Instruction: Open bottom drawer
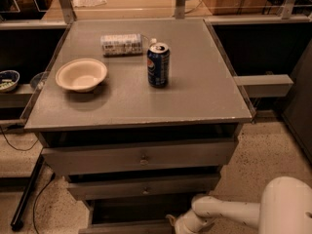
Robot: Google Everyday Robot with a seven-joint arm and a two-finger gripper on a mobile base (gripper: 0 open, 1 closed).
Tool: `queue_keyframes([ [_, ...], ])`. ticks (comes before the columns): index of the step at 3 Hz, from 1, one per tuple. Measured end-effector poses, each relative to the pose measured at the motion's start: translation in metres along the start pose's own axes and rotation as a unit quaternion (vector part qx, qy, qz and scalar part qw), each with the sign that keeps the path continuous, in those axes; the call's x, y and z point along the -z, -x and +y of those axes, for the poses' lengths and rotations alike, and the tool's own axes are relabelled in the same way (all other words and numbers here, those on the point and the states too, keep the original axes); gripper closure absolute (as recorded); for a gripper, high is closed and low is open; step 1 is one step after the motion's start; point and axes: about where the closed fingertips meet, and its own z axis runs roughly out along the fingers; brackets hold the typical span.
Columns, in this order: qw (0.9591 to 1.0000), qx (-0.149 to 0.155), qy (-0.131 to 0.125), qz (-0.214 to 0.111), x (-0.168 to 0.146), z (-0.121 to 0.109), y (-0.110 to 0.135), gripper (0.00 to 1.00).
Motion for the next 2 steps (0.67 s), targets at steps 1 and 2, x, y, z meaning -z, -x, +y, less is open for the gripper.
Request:
queue_keyframes([
  [1, 1.0, 0.0, 0.0, 0.0, 0.0, 0.0, 0.0, 0.0],
  [2, 1.0, 0.003, 0.005, -0.001, -0.0029, 0.0038, -0.0004, 0.0],
])
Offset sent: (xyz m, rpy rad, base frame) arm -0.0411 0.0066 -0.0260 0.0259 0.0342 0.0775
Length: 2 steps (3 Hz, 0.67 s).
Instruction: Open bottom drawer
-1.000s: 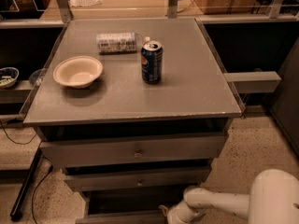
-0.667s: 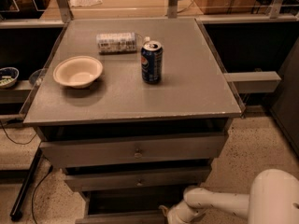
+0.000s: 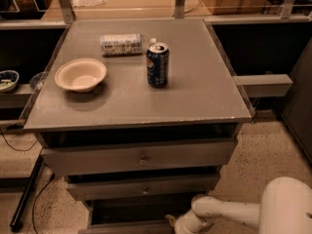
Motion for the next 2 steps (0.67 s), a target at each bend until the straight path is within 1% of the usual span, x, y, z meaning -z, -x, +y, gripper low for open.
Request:
queue_keyframes([
  [1, 1.0, 0.0, 0.0, 0.0, 0.0029, -0.0026, 0.001, 0.0],
  [2, 1.0, 0.006, -0.002, -0.002, 0.0014, -0.0013, -0.0008, 0.0],
])
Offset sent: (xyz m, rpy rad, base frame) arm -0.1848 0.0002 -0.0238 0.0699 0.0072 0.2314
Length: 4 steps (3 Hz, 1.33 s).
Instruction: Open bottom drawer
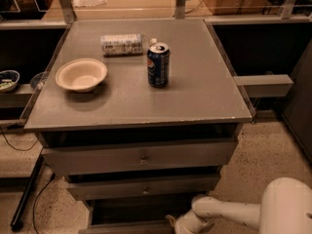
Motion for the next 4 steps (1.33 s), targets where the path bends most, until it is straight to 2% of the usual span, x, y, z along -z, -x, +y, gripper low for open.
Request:
queue_keyframes([
  [1, 1.0, 0.0, 0.0, 0.0, 0.002, -0.0012, 0.0009, 0.0],
  [2, 0.9994, 0.028, -0.018, 0.001, 0.0027, 0.0044, -0.005, 0.0],
  [4, 0.9995, 0.029, -0.01, -0.002, 0.0005, 0.0027, -0.0026, 0.0],
])
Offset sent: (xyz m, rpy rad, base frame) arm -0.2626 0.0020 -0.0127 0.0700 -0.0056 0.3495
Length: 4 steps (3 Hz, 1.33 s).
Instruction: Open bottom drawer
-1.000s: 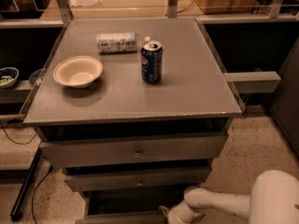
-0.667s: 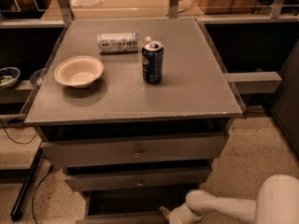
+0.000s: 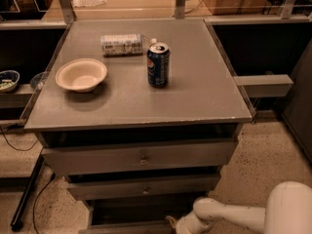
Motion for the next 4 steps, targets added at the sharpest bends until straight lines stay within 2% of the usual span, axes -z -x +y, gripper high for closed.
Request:
queue_keyframes([
  [4, 0.9996, 0.027, 0.0, 0.001, -0.0031, 0.011, -0.0058, 0.0],
])
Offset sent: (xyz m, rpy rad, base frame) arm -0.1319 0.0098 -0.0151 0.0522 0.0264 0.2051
